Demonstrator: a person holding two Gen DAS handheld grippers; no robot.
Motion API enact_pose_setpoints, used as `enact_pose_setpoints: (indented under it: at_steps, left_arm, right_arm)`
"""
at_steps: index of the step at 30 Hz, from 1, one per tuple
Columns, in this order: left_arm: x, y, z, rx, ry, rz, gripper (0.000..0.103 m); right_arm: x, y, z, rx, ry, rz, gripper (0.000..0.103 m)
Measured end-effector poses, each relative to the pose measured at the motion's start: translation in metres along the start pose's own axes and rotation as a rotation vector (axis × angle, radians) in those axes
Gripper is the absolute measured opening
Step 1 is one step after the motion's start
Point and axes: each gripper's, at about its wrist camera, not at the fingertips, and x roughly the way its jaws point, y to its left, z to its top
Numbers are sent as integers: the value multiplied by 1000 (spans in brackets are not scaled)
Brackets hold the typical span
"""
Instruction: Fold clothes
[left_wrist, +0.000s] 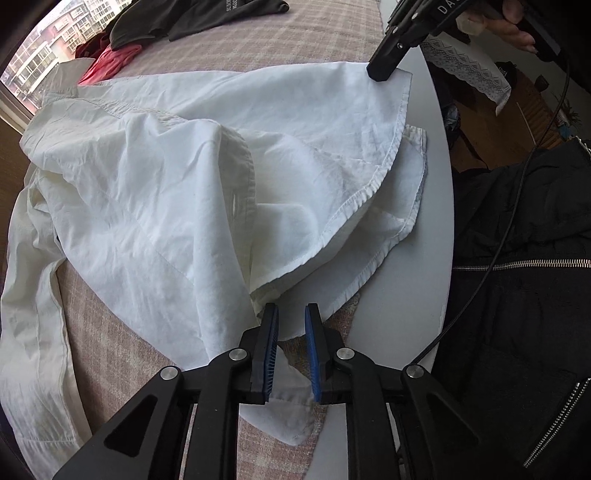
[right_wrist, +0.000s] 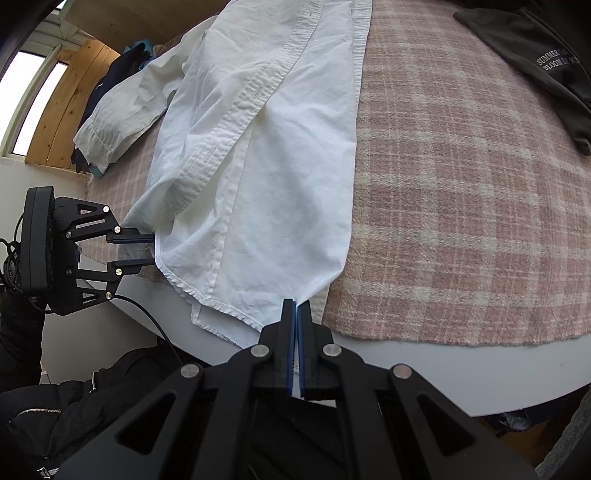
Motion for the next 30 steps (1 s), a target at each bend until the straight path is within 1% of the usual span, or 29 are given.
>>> enact_pose_setpoints:
  at_steps: [7,11,15,20,22,23,24,25,28,30]
  left_arm:
    - [0,10,-6,-69,2,18,24]
    - [-6,11,-6,-99,-28,7,26]
    - [-4,8,0,-100,-36,11,27]
    - [6,-5,14,-74,-34,-13,27]
    - [9,-7,18,-69,-28,5,27]
    - [11,-8,21,-67,-22,20,23]
    - [12,-8,22,-67,-19,32,5]
    - [11,-8,23,-71,-21,38,3]
    - [-8,-11,18,-74,-48,51,3]
    - [-26,-16,11,-62,-63,88,3]
  right_arm:
    - [3,-2,3,16,12,-2,1]
    - [5,-2,6,25,13,-2,1]
    - [4,-2,8,24,18,-9,1]
    - [7,0,11,23,25,-9,1]
    - [8,1,12,19,27,-8,1]
    - [10,4,13,18,29,1,1]
    - [10,5,13,20,30,10,1]
    - [10,5,13,22,31,19,1]
    - [6,6,11,25,25,41,1]
    - [0,6,8,35,20,73,1]
